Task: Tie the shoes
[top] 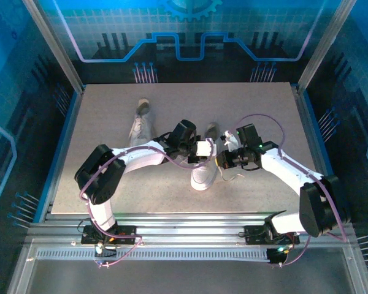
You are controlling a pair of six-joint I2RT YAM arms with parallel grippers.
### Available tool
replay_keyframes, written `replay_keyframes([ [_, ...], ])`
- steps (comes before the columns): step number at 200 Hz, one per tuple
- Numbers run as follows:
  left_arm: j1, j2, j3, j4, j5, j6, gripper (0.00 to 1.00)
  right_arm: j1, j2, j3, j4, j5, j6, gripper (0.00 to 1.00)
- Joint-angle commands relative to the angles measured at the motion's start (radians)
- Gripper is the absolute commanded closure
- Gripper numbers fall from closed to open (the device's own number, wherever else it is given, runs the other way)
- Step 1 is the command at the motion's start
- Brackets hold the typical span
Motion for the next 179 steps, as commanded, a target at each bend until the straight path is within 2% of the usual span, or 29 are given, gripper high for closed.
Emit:
replay_keyframes([
  [1, -0.01, 0.0, -0.012, 0.036, -0.019, 0.037, 0.77, -0.015, 0.004, 0.029, -0.015, -0.034, 0.0, 1.0],
  [17, -0.011, -0.003, -0.017, 0.036, -0.02, 0.041, 0.89, -0.014, 0.001, 0.03, -0.015, -0.034, 0.002, 1.0],
  [46, -0.011, -0.018, -0.036, 0.039, -0.02, 0.044, 1.0, -0.014, -0.005, 0.035, -0.017, -0.032, 0.005, 1.0],
  [114, -0.011, -0.043, -0.069, 0.05, -0.032, 0.047, 1.0, -0.018, -0.016, 0.041, -0.029, -0.026, 0.001, 1.0],
  [141, -0.01, -0.052, -0.076, 0.066, -0.033, 0.035, 1.0, -0.029, -0.028, 0.047, -0.038, -0.02, -0.005, 0.91],
  [168, -0.005, -0.059, -0.084, 0.084, -0.032, 0.01, 1.0, -0.067, -0.05, 0.051, -0.033, -0.021, -0.014, 0.63],
  [179, 0.0, -0.062, -0.087, 0.093, -0.03, -0.006, 1.0, -0.087, -0.049, 0.052, -0.017, -0.023, -0.019, 0.57],
])
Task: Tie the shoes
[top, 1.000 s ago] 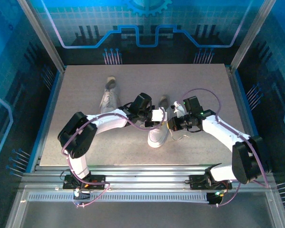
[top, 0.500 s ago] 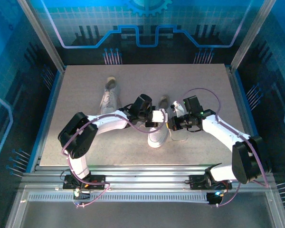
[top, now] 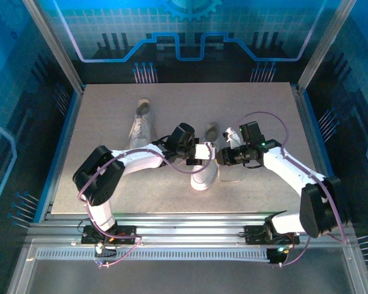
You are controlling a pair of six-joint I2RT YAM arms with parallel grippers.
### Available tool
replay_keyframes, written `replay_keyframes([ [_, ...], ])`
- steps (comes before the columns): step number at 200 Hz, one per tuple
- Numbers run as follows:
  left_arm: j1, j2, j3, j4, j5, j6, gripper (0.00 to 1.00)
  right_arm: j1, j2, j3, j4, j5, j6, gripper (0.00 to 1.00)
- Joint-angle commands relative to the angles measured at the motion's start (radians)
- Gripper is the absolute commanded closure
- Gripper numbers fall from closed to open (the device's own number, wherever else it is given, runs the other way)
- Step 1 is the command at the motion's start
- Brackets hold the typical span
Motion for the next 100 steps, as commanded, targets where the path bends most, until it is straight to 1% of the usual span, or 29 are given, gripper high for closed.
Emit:
replay_keyframes([
  [1, 0.004, -0.041, -0.024, 0.041, 0.004, -0.04, 1.0, -0.047, -0.031, 0.028, 0.001, -0.015, -0.012, 0.57],
  [22, 0.009, -0.047, -0.028, 0.048, 0.005, -0.06, 1.0, -0.076, 0.002, 0.029, 0.048, -0.026, -0.003, 0.56],
  [25, 0.011, -0.047, -0.03, 0.049, 0.007, -0.062, 1.0, -0.08, 0.016, 0.056, 0.058, -0.033, -0.002, 0.56],
  [71, 0.014, -0.055, -0.034, 0.045, 0.01, -0.071, 1.0, -0.077, 0.165, 0.143, 0.129, -0.089, 0.03, 0.54],
  [100, 0.017, -0.057, -0.028, 0.04, 0.007, -0.082, 1.0, -0.07, 0.234, 0.182, 0.13, -0.101, 0.029, 0.54],
])
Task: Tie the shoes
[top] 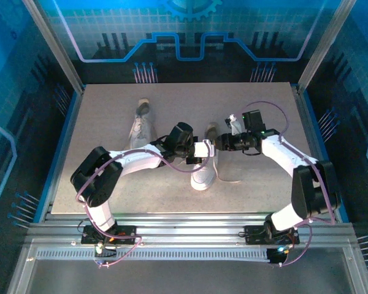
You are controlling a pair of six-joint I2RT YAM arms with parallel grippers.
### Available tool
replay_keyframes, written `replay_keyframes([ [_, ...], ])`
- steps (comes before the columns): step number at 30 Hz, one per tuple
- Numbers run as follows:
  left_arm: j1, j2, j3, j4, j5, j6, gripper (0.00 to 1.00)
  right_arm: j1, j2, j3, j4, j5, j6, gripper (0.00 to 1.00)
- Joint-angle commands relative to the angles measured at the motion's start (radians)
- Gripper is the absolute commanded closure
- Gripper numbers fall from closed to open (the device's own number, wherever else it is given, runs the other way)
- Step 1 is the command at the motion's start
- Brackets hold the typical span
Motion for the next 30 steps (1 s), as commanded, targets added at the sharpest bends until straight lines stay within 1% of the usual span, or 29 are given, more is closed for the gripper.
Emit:
replay_keyframes([
  [1, 0.009, -0.036, -0.013, 0.006, 0.007, -0.03, 1.0, 0.001, 0.052, 0.049, 0.02, -0.045, 0.012, 0.54],
  [6, 0.018, -0.04, -0.011, 0.002, 0.013, -0.052, 1.0, 0.007, 0.073, 0.051, 0.012, -0.057, 0.003, 0.56],
  [9, 0.024, -0.036, 0.001, -0.006, 0.013, -0.067, 1.0, 0.011, 0.071, 0.045, 0.007, -0.06, -0.002, 0.59],
  [11, 0.027, -0.032, 0.01, -0.012, 0.013, -0.077, 1.0, 0.011, 0.068, 0.043, -0.005, -0.061, 0.0, 0.64],
  [15, 0.031, -0.024, 0.02, -0.014, 0.016, -0.097, 1.0, 0.017, 0.046, 0.04, -0.003, -0.052, -0.002, 0.81],
  [18, 0.031, -0.016, 0.026, -0.016, 0.016, -0.104, 1.0, 0.02, 0.032, 0.042, -0.007, -0.048, -0.013, 0.84],
  [20, 0.032, -0.012, 0.03, -0.018, 0.016, -0.108, 1.0, 0.021, 0.025, 0.044, -0.013, -0.043, -0.021, 0.84],
  [21, 0.033, -0.012, 0.031, -0.019, 0.016, -0.109, 1.0, 0.023, 0.022, 0.041, -0.015, -0.04, -0.027, 0.8],
  [23, 0.032, -0.011, 0.032, -0.02, 0.016, -0.107, 1.0, 0.028, 0.022, 0.039, -0.019, -0.034, -0.039, 0.7],
  [25, 0.032, -0.011, 0.032, -0.023, 0.016, -0.107, 1.0, 0.031, 0.028, 0.038, -0.025, -0.028, -0.047, 0.66],
  [30, 0.032, -0.016, 0.033, -0.03, 0.016, -0.11, 1.0, 0.044, 0.057, 0.051, -0.028, -0.024, -0.059, 0.65],
])
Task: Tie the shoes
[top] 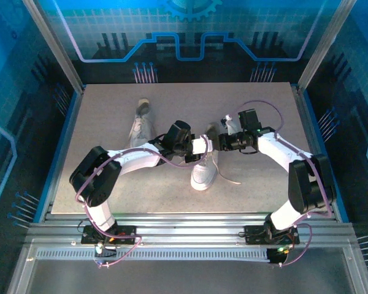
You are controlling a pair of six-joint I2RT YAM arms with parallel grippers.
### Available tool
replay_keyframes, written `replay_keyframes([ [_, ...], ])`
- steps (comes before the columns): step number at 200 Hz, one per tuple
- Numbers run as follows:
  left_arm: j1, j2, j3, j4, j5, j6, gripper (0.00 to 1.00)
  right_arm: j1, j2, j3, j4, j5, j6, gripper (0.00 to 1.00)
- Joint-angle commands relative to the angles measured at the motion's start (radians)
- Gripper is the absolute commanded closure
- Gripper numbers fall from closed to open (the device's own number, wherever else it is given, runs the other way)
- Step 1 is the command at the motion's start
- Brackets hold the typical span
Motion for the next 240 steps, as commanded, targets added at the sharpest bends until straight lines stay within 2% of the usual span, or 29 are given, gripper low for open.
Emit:
replay_keyframes([
  [1, 0.007, -0.011, 0.034, -0.026, 0.016, -0.01, 1.0, 0.021, 0.018, 0.028, -0.021, 0.005, -0.029, 0.65],
  [18, 0.007, -0.008, 0.04, -0.03, 0.014, -0.013, 1.0, 0.031, 0.035, 0.041, -0.031, 0.017, -0.039, 0.72],
  [43, 0.006, -0.006, 0.046, -0.034, 0.008, -0.017, 1.0, 0.042, 0.02, 0.039, -0.029, 0.054, -0.054, 0.9],
  [57, 0.006, -0.005, 0.053, -0.037, 0.002, -0.02, 1.0, 0.049, -0.008, 0.022, -0.012, 0.067, -0.072, 0.93],
  [96, 0.006, 0.001, 0.072, -0.049, -0.021, -0.026, 1.0, 0.068, -0.093, -0.021, 0.018, 0.114, -0.146, 0.97],
  [135, 0.007, 0.014, 0.092, -0.069, -0.038, -0.024, 1.0, 0.081, -0.177, -0.092, 0.104, 0.108, -0.194, 1.0],
  [195, 0.006, 0.049, 0.126, -0.087, -0.058, -0.031, 1.0, 0.084, -0.175, -0.114, 0.111, 0.064, -0.246, 1.0],
  [240, 0.007, 0.064, 0.129, -0.08, -0.076, -0.013, 0.77, 0.091, -0.16, -0.111, 0.107, 0.071, -0.294, 1.0],
])
